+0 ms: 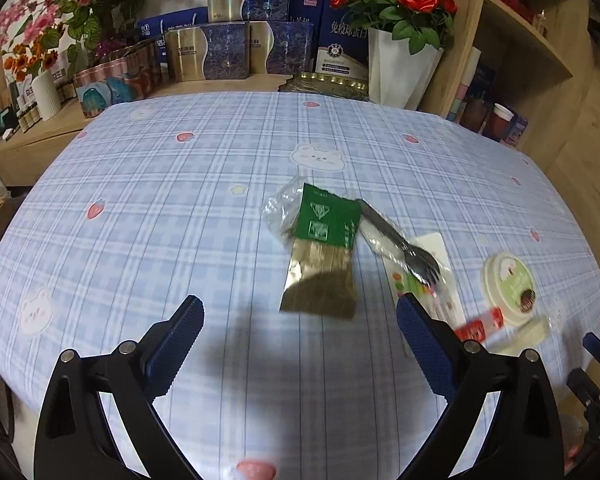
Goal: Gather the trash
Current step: 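Reach to the green snack packet and grasp it with the left tool, then grasp the green yogurt lid with the right tool while the left tool lifts the packet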
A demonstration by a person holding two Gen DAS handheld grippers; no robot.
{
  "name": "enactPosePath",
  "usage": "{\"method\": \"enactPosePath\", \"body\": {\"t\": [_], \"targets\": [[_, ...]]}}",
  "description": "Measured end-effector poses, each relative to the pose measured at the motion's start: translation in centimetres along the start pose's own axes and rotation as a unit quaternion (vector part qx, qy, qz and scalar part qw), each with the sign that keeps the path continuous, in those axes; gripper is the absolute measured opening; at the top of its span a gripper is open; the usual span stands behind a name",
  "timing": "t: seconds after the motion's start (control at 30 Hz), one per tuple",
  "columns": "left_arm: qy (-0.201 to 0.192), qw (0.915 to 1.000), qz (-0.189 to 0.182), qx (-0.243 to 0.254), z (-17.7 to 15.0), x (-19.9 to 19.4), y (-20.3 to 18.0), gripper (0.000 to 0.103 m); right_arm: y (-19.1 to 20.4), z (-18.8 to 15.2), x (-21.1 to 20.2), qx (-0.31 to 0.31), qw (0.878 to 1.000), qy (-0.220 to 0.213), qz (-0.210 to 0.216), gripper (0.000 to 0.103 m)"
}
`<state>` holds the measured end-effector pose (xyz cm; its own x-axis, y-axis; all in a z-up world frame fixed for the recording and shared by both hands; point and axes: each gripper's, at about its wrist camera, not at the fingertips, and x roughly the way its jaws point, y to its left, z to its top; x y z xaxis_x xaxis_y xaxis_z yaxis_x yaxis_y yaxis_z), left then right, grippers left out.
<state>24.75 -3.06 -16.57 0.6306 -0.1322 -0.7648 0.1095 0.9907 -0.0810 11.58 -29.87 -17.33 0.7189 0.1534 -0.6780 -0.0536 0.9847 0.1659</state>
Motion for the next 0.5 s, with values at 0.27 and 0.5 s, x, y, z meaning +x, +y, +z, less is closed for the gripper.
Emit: {"method": "enactPosePath", "body": {"t": [0.27,0.5], "targets": [[0.013,0.9992,0.023,0.029,2.2,4.0,-2.1,0.083,-0.8,1.8,1.7,-0.003,1.000,0.011,0.001,0.097],[0.036,0.9993,0.000,0.011,1.4,4.7,-2.0,0.035,-1.3,3.0,3.0,-0.023,0.999,0.025,-0.008,0.097]]}}
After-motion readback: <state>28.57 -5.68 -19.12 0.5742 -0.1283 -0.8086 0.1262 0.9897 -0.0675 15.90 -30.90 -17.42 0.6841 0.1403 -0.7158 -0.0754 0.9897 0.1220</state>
